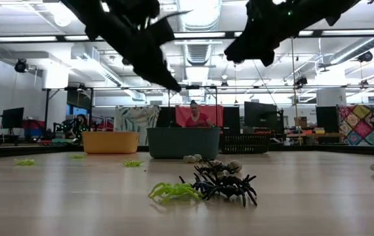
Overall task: Sort Halloween decoration
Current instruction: Put the black spider toy into the yellow bin
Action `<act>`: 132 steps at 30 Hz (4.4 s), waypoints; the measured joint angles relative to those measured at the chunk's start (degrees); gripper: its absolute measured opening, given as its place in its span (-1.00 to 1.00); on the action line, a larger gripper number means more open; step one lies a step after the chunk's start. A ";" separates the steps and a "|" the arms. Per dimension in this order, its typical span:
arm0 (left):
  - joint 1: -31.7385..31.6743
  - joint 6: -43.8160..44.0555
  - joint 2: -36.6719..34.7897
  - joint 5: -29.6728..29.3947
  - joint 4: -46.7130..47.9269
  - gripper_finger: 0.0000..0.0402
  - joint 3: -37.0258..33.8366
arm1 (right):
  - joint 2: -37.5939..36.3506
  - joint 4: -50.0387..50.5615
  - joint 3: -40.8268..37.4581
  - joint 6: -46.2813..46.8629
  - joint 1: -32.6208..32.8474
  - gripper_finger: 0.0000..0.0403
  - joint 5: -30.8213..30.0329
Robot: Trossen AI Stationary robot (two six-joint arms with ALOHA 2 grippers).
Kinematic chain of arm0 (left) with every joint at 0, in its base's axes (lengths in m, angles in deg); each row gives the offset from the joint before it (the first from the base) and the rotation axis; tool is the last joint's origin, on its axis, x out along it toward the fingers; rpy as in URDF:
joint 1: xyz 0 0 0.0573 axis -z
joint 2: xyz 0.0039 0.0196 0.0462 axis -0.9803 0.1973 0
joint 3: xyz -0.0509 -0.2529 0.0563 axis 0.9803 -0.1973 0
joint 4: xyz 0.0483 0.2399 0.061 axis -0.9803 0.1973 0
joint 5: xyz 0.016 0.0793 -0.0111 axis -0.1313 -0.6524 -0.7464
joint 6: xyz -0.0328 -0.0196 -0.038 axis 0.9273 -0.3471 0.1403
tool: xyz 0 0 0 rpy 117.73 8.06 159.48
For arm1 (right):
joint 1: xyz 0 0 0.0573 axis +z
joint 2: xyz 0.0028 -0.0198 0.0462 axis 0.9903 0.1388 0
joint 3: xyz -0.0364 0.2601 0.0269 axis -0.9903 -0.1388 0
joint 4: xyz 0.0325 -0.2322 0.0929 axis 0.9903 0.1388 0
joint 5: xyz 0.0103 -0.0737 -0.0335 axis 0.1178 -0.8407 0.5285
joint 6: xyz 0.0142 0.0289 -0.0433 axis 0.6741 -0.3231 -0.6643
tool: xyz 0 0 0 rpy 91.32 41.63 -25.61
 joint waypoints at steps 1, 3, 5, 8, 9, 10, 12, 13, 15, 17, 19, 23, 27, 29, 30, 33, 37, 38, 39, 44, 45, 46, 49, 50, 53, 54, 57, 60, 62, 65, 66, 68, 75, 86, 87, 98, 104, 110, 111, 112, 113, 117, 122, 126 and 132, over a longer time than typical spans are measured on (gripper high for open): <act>0.70 0.29 -0.47 -0.02 -0.34 -0.46 0.00 | 0.00 -0.29 0.08 0.32 0.69 -0.43 0.00; 2.19 0.33 -0.96 -0.01 -0.94 -0.46 0.00 | 0.00 -0.38 0.32 0.34 1.84 -0.44 0.00; 3.56 0.35 -1.08 -0.02 -1.12 -0.46 -0.05 | 0.62 -0.51 1.04 0.51 2.98 -0.44 -0.04; 5.54 0.82 -1.01 -0.07 -1.85 -0.46 -0.12 | 0.87 -0.26 1.61 0.75 4.35 -0.44 -0.05; 6.20 0.85 -1.01 -0.13 -2.02 -0.46 -0.22 | 1.22 -0.57 2.01 0.80 4.90 -0.44 -0.07; 6.79 0.97 -1.01 -0.21 -2.04 -0.46 -0.44 | 1.31 -0.76 2.24 0.82 5.35 -0.44 -0.06; 7.89 0.99 -1.01 -0.28 -2.66 -0.46 -1.45 | 1.51 -0.02 2.58 0.82 6.05 -0.44 -0.07; 8.35 1.00 -1.27 -0.32 -3.21 -0.46 -2.21 | 2.09 -0.27 3.14 0.82 6.49 -0.44 -0.07; 9.12 1.52 -2.18 -0.35 -4.49 -0.46 -4.08 | 2.73 -0.26 3.89 0.83 7.15 -0.44 -0.07; 9.46 2.53 -3.93 -0.36 -6.34 -0.46 -5.98 | 3.86 0.15 4.54 0.84 7.78 -0.44 -0.09; 9.48 3.90 -6.01 -0.55 -7.49 -0.46 -8.13 | 5.13 -0.16 5.29 0.83 8.28 -0.44 -0.10; 9.50 6.01 -11.70 -2.05 -10.07 -0.46 -12.45 | 8.22 0.27 7.06 0.53 8.95 -0.44 -0.11; 9.54 7.85 -17.75 -6.66 -11.88 -0.46 -16.12 | 12.10 2.94 8.90 0.12 9.69 -0.44 -0.11; 9.50 8.64 -20.65 -8.81 -12.64 -0.46 -17.69 | 14.17 4.24 9.53 -0.25 10.20 -0.44 -0.19; 9.48 9.22 -22.00 -9.49 -12.70 -0.46 -18.39 | 15.09 4.07 9.93 -0.28 10.47 -0.44 -0.12; 9.48 10.54 -25.52 -10.15 -14.54 -0.46 -20.38 | 17.75 6.22 10.38 -0.27 11.38 -0.44 -0.13; 9.48 12.06 -28.51 -10.23 -15.09 -0.46 -21.83 | 20.61 6.75 10.48 0.63 12.55 -0.44 -0.13; 9.48 12.59 -28.99 -10.23 -14.95 -0.46 -21.94 | 21.09 6.53 10.57 0.86 12.76 -0.44 -0.12; 9.48 12.98 -29.15 -10.25 -15.82 -0.46 -21.80 | 21.47 7.33 10.54 1.10 13.06 -0.44 -0.11; 9.48 13.90 -30.91 -10.59 -16.71 -0.46 -22.69 | 24.66 9.11 10.40 1.80 14.58 -0.44 -0.18; 9.48 13.92 -31.34 -10.61 -16.17 -0.46 -23.20 | 25.30 8.83 10.46 1.78 14.90 -0.44 -0.20; 9.48 13.97 -31.28 -10.65 -16.18 -0.46 -23.41 | 25.85 9.00 10.48 1.65 15.14 -0.44 -0.20; 9.48 14.36 -31.50 -10.71 -16.45 -0.46 -23.95 | 27.91 10.18 10.29 1.60 15.99 -0.45 -0.28; 9.48 14.57 -31.20 -10.75 -16.61 -0.46 -24.00 | 28.35 10.65 10.31 1.58 16.24 -0.45 -0.32; 9.48 15.43 -31.06 -11.00 -16.67 -0.46 -24.39 | 29.79 12.97 10.18 1.86 17.20 -0.49 -1.36; 9.48 15.56 -30.76 -11.08 -16.78 -0.46 -24.42 | 29.94 13.70 10.18 2.20 17.49 -0.50 -1.61; 9.48 15.85 -30.40 -11.08 -16.54 -0.46 -24.36 | 30.16 17.39 9.96 3.39 18.18 -0.55 -1.75; 9.48 15.85 -29.73 -11.10 -17.09 -0.46 -24.33 | 29.54 21.68 9.63 4.51 18.78 -0.60 -1.77; 9.48 15.85 -29.73 -11.08 -17.08 -0.46 -24.37 | 28.88 22.86 9.63 4.90 19.21 -0.62 -1.79; 9.50 15.39 -29.82 -11.09 -17.10 -0.46 -24.63 | 27.54 24.61 8.78 4.71 19.93 -0.65 -2.33; 9.50 15.07 -29.94 -11.08 -16.77 -0.46 -24.80 | 27.07 24.00 8.36 4.36 20.15 -0.66 -2.79; 9.50 14.30 -30.06 -11.08 -17.40 -0.46 -24.94 | 26.33 23.56 7.19 3.74 20.47 -0.67 -4.32; 9.50 12.68 -30.83 -11.06 -21.42 -0.46 -28.35 | 25.07 10.63 2.12 1.82 20.65 -0.68 -9.15; 9.50 13.83 -31.78 -11.06 -25.79 -0.46 -32.02 | 30.49 -8.23 0.94 -3.94 20.46 -0.56 -9.27; 9.50 13.84 -31.78 -11.06 -26.01 -0.46 -32.04 | 31.23 -9.54 0.94 -4.34 20.33 -0.53 -9.26; 9.50 13.84 -31.81 -11.07 -26.17 -0.46 -32.04 | 38.02 -16.32 0.94 -4.92 17.35 -0.22 -10.73; 9.50 13.84 -31.81 -11.08 -26.17 -0.46 -32.04 | 41.25 -20.55 1.02 -6.33 17.03 -0.23 -10.80; 9.50 13.86 -31.81 -11.07 -26.15 -0.46 -32.04 | 43.08 -21.86 1.17 -5.57 16.56 -0.37 -10.52; 9.50 13.86 -31.81 -11.07 -26.15 -0.46 -32.04 | 43.10 -21.83 1.18 -5.54 16.48 -0.42 -10.39; 9.50 13.86 -31.81 -11.07 -26.15 -0.46 -32.04 | 43.12 -21.83 1.18 -5.54 16.46 -0.47 -10.28; 9.50 13.86 -31.81 -11.08 -26.17 -0.46 -32.04 | 43.12 -21.84 1.18 -5.59 16.45 -0.53 -10.19; 9.50 13.98 -31.81 -11.08 -26.15 -0.46 -32.04 | 43.06 -21.74 1.17 -6.35 16.45 -0.80 -10.14; 9.49 14.32 -31.81 -11.08 -26.15 -0.46 -32.04 | 42.87 -21.46 1.12 -6.74 16.41 -0.94 -10.16; 9.49 14.33 -31.81 -11.08 -26.15 -0.46 -32.04 | 41.30 -20.45 0.96 -6.75 16.35 -0.96 -9.93; 9.50 14.94 -32.34 -11.10 -26.23 -0.46 -31.30 | 35.61 -19.98 0.76 -5.93 16.04 -0.96 -5.50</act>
